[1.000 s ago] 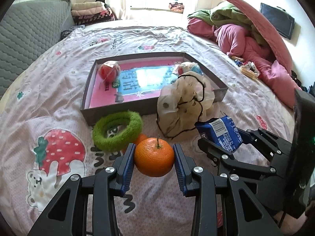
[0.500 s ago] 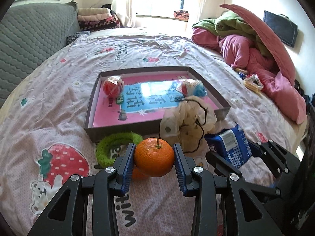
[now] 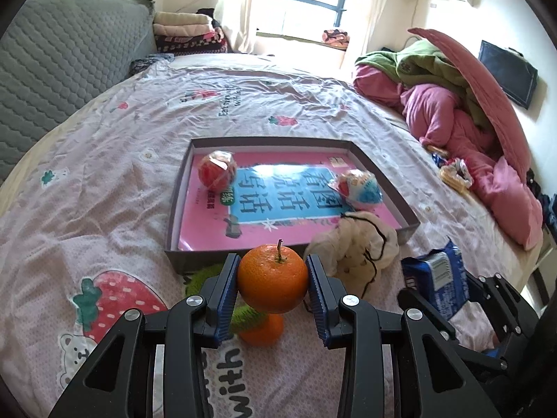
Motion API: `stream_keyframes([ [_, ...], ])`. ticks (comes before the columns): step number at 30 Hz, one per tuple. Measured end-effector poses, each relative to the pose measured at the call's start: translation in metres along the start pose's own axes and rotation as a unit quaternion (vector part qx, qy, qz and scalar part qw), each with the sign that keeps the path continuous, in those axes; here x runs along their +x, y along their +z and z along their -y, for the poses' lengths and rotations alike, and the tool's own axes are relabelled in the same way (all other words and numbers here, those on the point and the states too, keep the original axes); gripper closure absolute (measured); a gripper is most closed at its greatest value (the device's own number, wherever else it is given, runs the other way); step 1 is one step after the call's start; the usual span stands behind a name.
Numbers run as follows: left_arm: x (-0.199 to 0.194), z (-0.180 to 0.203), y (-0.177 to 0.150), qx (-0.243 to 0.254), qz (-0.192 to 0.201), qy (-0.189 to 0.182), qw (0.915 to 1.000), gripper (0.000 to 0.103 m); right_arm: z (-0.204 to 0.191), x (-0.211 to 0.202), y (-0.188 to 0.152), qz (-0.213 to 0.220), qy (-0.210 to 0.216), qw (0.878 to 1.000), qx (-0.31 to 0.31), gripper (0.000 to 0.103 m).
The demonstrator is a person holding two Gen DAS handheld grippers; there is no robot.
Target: Organize objects
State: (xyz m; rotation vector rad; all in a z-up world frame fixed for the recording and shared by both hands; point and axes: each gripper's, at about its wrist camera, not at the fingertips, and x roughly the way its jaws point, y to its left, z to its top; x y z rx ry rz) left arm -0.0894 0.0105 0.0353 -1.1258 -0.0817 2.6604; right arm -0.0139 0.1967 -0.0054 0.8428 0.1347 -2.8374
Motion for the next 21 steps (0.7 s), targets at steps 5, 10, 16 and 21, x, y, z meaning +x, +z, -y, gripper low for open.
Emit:
stream_keyframes([
  [5,0.0,-0.003,0.006,-0.003,0.007,0.005,1.0,0.064,-0.004,0.0,0.004,0.01,-0.005,1.0,-0.012,0.051],
  [10,0.002,-0.003,0.011,-0.007,0.011,0.005,0.9999,0.064,-0.004,0.002,0.009,0.013,-0.005,1.0,-0.016,0.051],
  [16,0.004,0.002,0.013,0.004,0.016,0.019,0.9997,0.064,-0.004,0.001,0.013,0.02,-0.006,1.0,-0.019,0.051],
  [21,0.007,0.0,0.016,0.004,0.016,0.026,0.9995,0.064,-0.002,0.001,0.021,0.028,-0.008,0.999,-0.019,0.051],
])
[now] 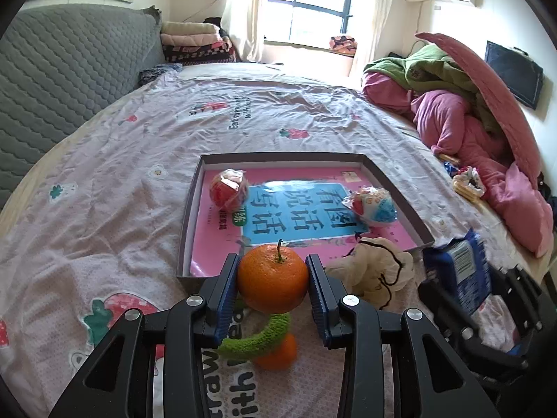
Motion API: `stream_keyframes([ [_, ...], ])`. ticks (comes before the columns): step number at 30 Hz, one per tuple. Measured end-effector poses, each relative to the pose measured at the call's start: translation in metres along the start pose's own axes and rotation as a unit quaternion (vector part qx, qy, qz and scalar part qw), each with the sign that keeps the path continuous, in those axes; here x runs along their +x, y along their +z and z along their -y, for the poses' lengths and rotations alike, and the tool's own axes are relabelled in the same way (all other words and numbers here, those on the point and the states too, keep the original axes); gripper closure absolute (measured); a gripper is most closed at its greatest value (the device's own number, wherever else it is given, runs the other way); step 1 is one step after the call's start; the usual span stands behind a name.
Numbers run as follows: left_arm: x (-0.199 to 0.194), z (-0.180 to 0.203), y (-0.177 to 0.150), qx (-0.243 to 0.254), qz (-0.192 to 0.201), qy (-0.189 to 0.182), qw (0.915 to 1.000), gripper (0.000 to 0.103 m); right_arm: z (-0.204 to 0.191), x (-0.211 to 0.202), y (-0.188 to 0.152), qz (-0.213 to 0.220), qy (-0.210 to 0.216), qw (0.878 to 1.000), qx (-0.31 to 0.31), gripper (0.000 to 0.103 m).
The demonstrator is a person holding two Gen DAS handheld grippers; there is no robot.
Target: Organize objects
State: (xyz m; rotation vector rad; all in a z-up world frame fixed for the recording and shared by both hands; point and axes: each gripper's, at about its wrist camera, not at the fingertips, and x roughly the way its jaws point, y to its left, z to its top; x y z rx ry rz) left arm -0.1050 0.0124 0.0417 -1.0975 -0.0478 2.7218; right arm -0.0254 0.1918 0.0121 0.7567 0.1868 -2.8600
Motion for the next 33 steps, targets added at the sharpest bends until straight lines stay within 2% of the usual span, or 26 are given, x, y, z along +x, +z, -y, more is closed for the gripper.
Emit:
stream_keyframes([
  [21,0.013,-0.003,0.011,0.005,0.002,0.02,0.9998,0.064,0.0,0.021,0.046,0.034,0.007,0.999,-0.009,0.051],
  [33,0.034,-0.011,0.017,0.008,-0.004,0.023,0.9997,0.064,0.006,0.041,0.068,0.048,0.008,0.999,-0.005,0.051],
])
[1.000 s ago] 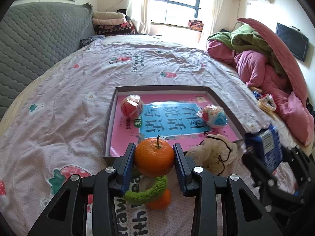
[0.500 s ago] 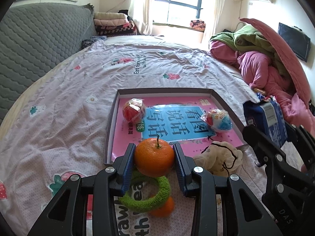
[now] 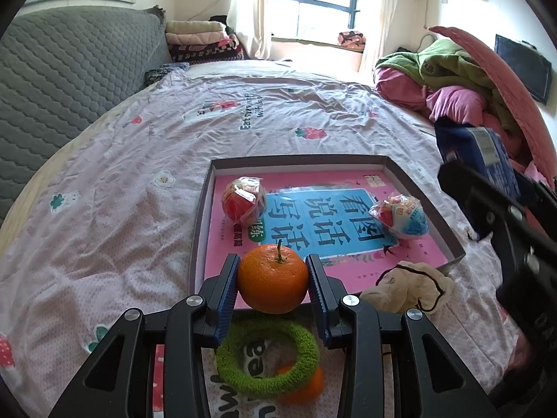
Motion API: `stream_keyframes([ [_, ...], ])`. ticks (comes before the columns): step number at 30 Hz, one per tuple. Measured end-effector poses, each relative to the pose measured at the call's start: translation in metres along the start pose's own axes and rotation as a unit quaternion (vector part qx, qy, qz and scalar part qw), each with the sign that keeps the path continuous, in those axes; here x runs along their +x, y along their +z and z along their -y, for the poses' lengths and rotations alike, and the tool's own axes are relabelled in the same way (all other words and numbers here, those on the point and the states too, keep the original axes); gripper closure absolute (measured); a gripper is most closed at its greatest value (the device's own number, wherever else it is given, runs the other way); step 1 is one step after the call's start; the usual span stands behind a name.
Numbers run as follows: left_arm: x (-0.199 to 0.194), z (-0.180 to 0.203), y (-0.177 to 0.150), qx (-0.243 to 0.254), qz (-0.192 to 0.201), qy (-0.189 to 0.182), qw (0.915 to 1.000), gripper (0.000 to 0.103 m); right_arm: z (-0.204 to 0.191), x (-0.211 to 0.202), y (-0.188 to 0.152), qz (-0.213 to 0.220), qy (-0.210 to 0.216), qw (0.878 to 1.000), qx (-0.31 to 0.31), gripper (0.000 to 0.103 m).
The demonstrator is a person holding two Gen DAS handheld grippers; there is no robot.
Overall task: Organize objects
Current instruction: 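Carry the orange with the left tool while the right tool carries the packet over the book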
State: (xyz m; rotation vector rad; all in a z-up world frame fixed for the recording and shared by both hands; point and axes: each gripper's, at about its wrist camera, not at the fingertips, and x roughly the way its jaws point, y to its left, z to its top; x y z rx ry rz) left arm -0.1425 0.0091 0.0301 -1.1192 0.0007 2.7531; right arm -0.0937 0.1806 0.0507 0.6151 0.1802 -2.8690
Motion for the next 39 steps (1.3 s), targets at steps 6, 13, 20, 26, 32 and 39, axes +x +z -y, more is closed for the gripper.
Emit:
stream_keyframes([
  [6,0.004,-0.003,0.009,0.004,0.009,0.008,0.9999,0.064,0.003,0.01,0.01,0.005,0.001,1.0,0.002,0.051],
  [13,0.008,-0.013,0.014,-0.008,0.007,0.01,0.9999,0.064,0.001,0.018,0.016,0.012,0.004,1.0,0.001,0.051],
  [20,0.01,-0.018,0.024,-0.012,0.011,0.016,0.9997,0.064,0.0,0.023,0.022,0.013,0.008,1.0,-0.001,0.051],
  [26,0.016,-0.024,0.04,-0.023,0.014,0.016,0.9995,0.064,0.0,0.024,0.03,0.024,0.008,1.0,-0.002,0.051],
  [32,0.02,-0.028,0.05,-0.031,0.019,0.018,0.9992,0.064,0.002,0.026,0.034,0.028,0.007,1.0,0.002,0.051],
  [39,0.027,-0.029,0.07,-0.022,0.033,0.034,0.9986,0.064,0.004,0.035,0.045,0.033,0.007,0.999,-0.002,0.051],
])
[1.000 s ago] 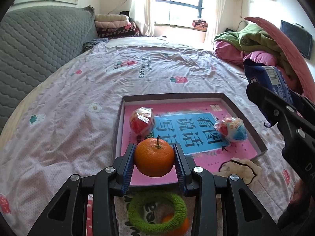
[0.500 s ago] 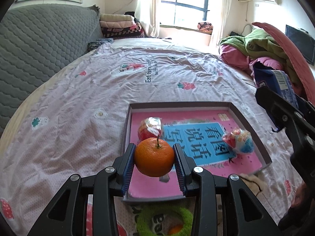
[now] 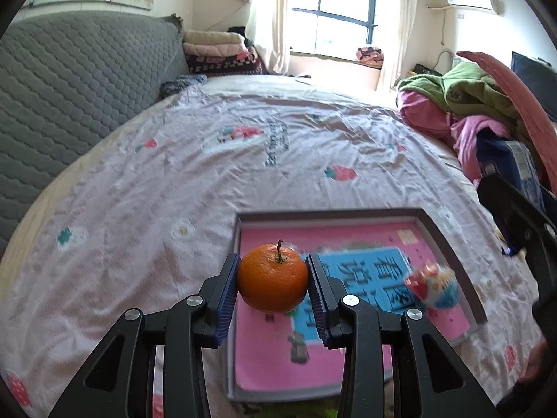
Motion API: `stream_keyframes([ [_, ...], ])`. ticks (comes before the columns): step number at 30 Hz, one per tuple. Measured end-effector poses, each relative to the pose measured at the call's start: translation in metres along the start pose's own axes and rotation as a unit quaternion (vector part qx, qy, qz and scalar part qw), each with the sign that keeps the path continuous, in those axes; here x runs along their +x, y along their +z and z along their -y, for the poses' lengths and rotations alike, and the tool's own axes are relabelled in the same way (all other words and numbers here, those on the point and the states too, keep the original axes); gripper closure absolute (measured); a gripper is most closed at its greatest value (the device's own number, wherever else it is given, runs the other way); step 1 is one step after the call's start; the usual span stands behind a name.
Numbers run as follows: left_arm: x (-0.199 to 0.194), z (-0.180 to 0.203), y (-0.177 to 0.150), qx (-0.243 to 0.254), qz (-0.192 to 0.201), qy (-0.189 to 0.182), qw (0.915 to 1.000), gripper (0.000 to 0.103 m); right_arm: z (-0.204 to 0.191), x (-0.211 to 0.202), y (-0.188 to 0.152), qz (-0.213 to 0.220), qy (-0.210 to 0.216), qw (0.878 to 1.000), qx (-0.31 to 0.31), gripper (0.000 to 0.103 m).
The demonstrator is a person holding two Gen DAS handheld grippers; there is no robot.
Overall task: Organize objects
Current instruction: 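Carry the orange with the left tool while the right tool carries the packet over the book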
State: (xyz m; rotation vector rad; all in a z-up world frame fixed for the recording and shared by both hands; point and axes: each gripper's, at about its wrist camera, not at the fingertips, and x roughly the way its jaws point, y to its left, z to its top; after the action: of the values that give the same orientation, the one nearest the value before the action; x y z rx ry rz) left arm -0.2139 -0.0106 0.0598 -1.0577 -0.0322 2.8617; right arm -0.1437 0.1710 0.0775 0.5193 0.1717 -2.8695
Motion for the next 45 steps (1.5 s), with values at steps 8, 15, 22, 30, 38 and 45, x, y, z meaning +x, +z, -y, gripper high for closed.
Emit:
stream_keyframes([
  [8,0.006,-0.006,0.007,-0.005,0.004,-0.006,1.0,0.064,0.006,0.014,-0.009,-0.012,-0.002,1.0,0.001,0.051],
  [15,0.008,-0.006,0.0,-0.004,-0.002,-0.003,1.0,0.064,0.013,0.014,-0.014,-0.018,-0.012,1.0,0.009,0.051],
  [22,0.011,-0.004,-0.007,0.003,-0.01,-0.005,0.9999,0.064,0.011,0.015,-0.018,-0.027,-0.01,1.0,0.006,0.051],
  [30,0.025,-0.002,-0.017,0.009,-0.04,-0.009,0.9991,0.064,0.01,0.026,-0.027,-0.052,-0.004,0.999,0.008,0.051],
  [38,0.038,0.0,-0.026,0.011,-0.07,-0.017,0.9974,0.064,0.006,0.036,-0.039,-0.077,0.005,0.997,0.005,0.051],
  [45,0.045,0.004,-0.034,0.017,-0.088,-0.017,0.9958,0.064,0.003,0.043,-0.046,-0.092,0.011,0.996,0.006,0.051],
])
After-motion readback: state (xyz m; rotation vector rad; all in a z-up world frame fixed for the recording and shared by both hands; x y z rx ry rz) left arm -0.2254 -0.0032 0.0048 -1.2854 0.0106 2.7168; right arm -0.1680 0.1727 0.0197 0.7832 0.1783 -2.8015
